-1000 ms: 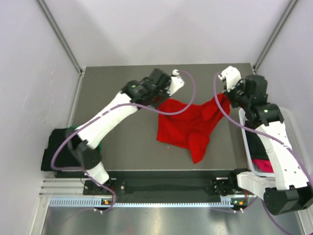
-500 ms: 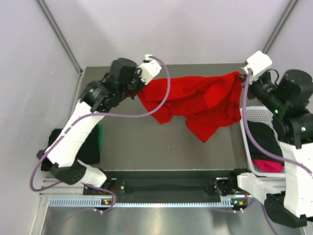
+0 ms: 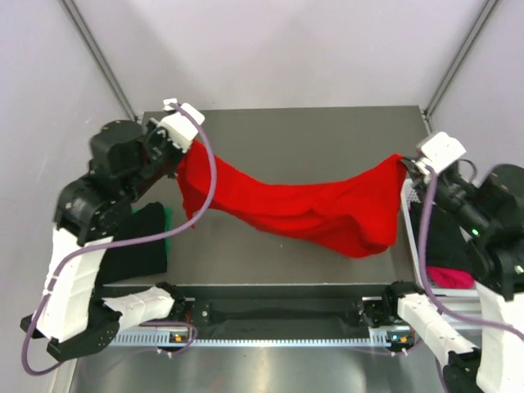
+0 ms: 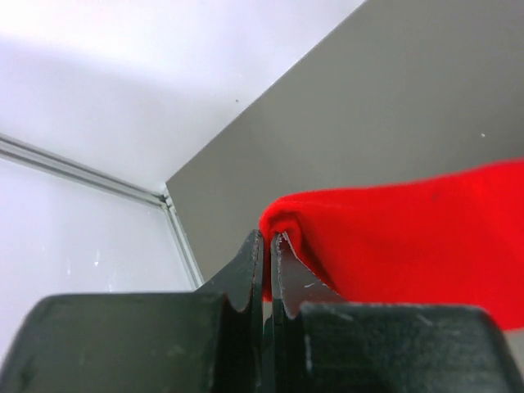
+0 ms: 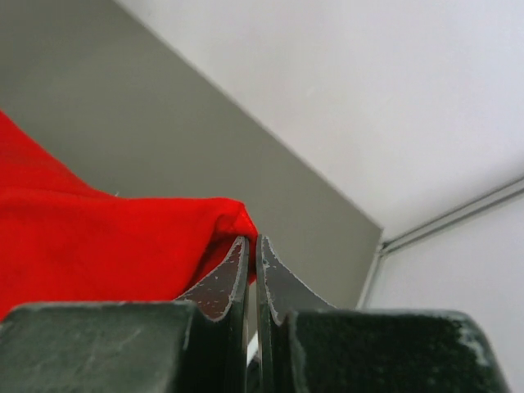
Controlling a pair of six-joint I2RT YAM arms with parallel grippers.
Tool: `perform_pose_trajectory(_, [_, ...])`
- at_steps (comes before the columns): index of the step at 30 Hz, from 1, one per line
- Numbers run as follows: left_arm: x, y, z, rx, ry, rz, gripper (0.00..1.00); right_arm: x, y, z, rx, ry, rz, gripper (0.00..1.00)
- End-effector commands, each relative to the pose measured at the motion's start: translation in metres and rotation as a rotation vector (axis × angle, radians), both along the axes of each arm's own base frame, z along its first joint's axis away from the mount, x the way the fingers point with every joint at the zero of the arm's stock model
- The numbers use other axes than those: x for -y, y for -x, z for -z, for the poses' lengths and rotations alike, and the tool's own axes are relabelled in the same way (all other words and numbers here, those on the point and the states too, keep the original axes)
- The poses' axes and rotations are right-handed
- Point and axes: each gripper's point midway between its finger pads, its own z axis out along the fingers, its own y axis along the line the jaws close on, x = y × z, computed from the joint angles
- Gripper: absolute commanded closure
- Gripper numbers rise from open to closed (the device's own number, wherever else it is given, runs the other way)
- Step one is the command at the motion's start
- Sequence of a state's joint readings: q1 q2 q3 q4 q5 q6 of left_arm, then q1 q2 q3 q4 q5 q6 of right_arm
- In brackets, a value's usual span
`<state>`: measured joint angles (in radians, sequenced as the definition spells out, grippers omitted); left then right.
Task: Fold and stack the t-shirts
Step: Flatten the tshirt out
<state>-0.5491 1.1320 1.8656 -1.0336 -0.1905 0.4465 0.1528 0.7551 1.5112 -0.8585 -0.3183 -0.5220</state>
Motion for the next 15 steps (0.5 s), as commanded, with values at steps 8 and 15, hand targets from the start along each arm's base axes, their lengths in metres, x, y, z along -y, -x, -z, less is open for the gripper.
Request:
perform_pose_trajectory(8, [0.044,-0.097,0.182,-0.239,-0.198,-0.041,1.0,-0.013,-0.101,0.164,-0.374,0.056,0.001,1.0])
perform_pose_trajectory(15, [0.086,-0.164,0.256,-0.396,-0.204,-0.066,0.99,-0.02,-0.134,0.239,-0.56,0.071,-0.007,1.0])
